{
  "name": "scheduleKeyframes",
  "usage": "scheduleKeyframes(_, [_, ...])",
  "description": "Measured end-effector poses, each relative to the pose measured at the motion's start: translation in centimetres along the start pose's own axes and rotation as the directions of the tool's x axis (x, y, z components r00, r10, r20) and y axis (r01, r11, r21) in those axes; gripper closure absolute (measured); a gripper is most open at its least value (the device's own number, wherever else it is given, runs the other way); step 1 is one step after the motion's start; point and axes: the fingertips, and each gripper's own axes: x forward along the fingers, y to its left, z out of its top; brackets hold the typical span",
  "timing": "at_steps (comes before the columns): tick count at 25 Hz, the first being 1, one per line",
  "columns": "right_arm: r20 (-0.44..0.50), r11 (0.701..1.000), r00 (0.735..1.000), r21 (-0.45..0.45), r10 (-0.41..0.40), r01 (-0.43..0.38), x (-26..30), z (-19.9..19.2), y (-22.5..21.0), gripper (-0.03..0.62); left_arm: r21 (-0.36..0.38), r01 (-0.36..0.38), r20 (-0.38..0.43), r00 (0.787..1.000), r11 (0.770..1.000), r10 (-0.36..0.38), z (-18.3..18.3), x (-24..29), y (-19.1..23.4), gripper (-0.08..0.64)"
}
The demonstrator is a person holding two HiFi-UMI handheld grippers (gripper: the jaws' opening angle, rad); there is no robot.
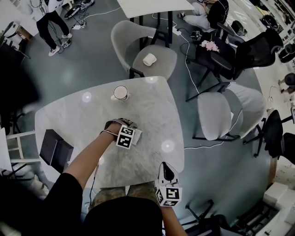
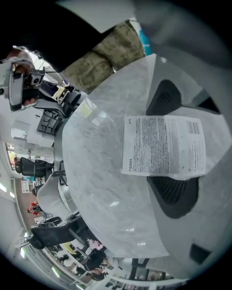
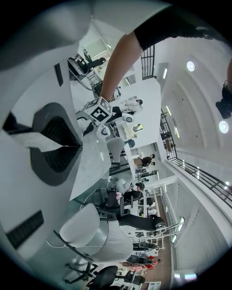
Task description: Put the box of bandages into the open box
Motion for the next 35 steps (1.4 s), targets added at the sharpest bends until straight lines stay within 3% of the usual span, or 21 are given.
scheduleKeyframes(5, [0.001, 0.997, 0.998, -0.051, 0.066, -0.066, -0.7, -0.7, 4.2, 0.580, -0.062, -0.024, -0.021, 1.000, 0.998, 0.023, -3.2, -2.6, -2.8, 0.141])
scheduleKeyframes(10, [-0.008, 0.984, 0.992, -0.126, 0.127, -0.127, -1.0, -1.5, 9.1, 0.580, -0.177, -0.022, 0.035, 0.999, 0.984, 0.028, -6.4, -4.7, -6.9, 0.141])
scheduleKeyframes(16, [0.019, 0.956, 0.975, -0.204, 0.220, -0.212, -1.0, -1.2, 16.0, 0.580, -0.279, -0.093, 0.083, 0.989, 0.956, 0.120, -10.9, -8.7, -11.3, 0.141])
scheduleKeyframes(23, [0.007, 0.905, 0.944, -0.287, 0.329, -0.313, -1.6, -0.8, 25.6, 0.580, -0.402, -0.162, 0.116, 0.967, 0.901, 0.225, -16.8, -14.0, -18.4, 0.143])
scheduleKeyframes(29, [-0.017, 0.853, 0.918, -0.365, 0.396, -0.374, -5.3, -3.6, 33.5, 0.580, -0.485, -0.183, 0.108, 0.958, 0.855, 0.266, -22.0, -15.4, -26.4, 0.143])
scheduleKeyframes(35, [-0.018, 0.842, 0.914, -0.383, 0.405, -0.381, -7.9, -6.7, 39.6, 0.580, -0.537, -0.220, 0.079, 0.948, 0.814, 0.308, -27.0, -16.8, -33.4, 0.143])
